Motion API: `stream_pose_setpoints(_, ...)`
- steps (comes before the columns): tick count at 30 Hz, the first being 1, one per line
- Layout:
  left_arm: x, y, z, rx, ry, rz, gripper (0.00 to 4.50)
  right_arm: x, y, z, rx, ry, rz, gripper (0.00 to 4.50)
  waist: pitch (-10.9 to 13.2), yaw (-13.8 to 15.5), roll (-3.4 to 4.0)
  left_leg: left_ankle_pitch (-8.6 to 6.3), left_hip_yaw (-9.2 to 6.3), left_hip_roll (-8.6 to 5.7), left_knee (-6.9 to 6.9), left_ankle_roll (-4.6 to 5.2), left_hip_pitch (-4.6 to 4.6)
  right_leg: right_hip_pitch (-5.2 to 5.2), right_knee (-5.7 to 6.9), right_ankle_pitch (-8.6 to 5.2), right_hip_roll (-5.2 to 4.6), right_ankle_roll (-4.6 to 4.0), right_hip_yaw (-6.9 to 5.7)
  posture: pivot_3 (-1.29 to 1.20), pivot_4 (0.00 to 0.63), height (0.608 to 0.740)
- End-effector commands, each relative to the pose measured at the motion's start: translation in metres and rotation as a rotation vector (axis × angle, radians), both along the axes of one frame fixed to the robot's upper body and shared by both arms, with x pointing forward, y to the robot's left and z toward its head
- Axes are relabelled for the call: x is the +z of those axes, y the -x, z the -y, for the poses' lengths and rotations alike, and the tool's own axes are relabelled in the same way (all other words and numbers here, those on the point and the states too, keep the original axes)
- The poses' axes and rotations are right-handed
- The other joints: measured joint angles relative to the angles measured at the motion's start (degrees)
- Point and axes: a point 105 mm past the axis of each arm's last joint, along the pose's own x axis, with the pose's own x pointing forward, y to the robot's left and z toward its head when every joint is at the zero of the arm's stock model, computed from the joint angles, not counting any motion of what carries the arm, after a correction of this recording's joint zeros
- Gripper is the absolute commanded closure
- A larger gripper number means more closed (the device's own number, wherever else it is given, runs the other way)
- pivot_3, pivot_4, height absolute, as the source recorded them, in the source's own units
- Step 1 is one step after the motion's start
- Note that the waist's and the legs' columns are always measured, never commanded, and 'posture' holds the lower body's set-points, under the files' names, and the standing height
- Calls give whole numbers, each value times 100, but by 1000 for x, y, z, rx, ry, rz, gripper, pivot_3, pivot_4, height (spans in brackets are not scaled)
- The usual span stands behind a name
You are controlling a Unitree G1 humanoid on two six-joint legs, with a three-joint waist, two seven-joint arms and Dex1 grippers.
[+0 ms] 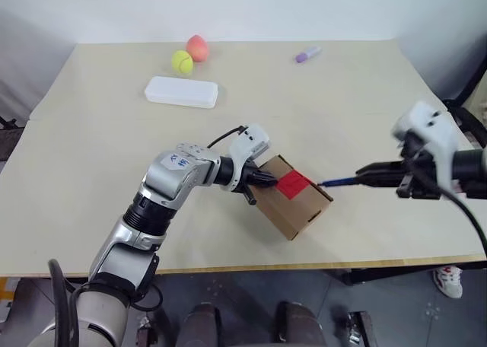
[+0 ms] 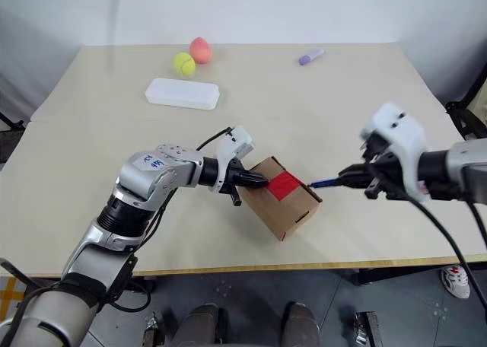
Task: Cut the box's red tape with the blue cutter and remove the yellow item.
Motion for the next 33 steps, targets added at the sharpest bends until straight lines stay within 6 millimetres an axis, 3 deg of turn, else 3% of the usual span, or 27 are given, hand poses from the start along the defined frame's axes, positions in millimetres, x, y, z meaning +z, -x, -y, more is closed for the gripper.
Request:
stream_pose_setpoints(1,-29,-3,-10,54,-79,-75,4467,21,1,6,-7,-91,111,4336,0,-1,0,0,0,0,0,0,1,1,0,0,0,0,0,0,150,740)
stream_pose_setpoints(4,-26,-4,-9,49,-64,-73,4467,24,-6,15,-32,-182,217,4336,-3,2,-5,0,0,0,1,0,1,3,0,1,0,0,0,0,150,740)
stream_pose_setpoints(6,-25,-5,-8,45,-57,-71,4467,12,-12,24,-67,-208,257,4336,-3,14,-6,0,0,0,2,0,0,4,0,2,0,2,0,0,150,740)
stream_pose_setpoints(9,-21,-5,-5,34,-40,-57,4467,-15,-26,45,-158,-294,345,4336,-10,25,-16,0,0,0,1,0,2,6,-5,3,1,5,-2,0,150,740)
stream_pose_setpoints(12,-19,-6,-5,34,-34,-59,4467,-53,-38,63,-233,-252,386,4336,-9,28,-7,0,5,-4,4,1,2,6,-5,7,-1,11,3,0,150,740)
stream_pose_setpoints(14,-18,-7,-7,40,-31,-52,4467,-83,-56,90,-393,-221,424,4336,-10,-11,-9,0,8,-4,3,1,5,7,-3,8,-1,10,6,0,150,740)
stream_pose_setpoints(18,-16,-6,-10,46,-27,-53,4467,-124,-64,97,-445,-227,413,4336,-13,-34,4,2,10,-3,1,2,17,13,0,9,0,9,9,0,150,740)
stream_pose_setpoints(21,-14,-3,-12,41,-14,-54,4500,-136,-67,98,-471,-237,395,3361,-13,-56,6,1,15,-2,0,2,39,31,-3,9,0,9,15,0,150,740)
stream_pose_setpoints(24,-6,-1,-17,37,11,-48,4500,-131,-68,100,-483,-238,419,2333,-5,-70,22,1,15,-2,-3,2,39,29,-4,9,0,9,15,0,150,740)
stream_pose_setpoints(31,26,6,-39,25,117,-66,4500,-89,-64,105,-444,-188,532,35,3,-113,35,2,23,-2,-12,2,16,-2,-2,9,0,9,22,0,150,740)
stream_pose_setpoints(33,36,13,-53,4,136,-89,4500,-66,-65,96,-383,-163,578,35,6,-133,37,1,23,-2,-13,2,15,-4,-3,9,1,9,22,0,150,740)
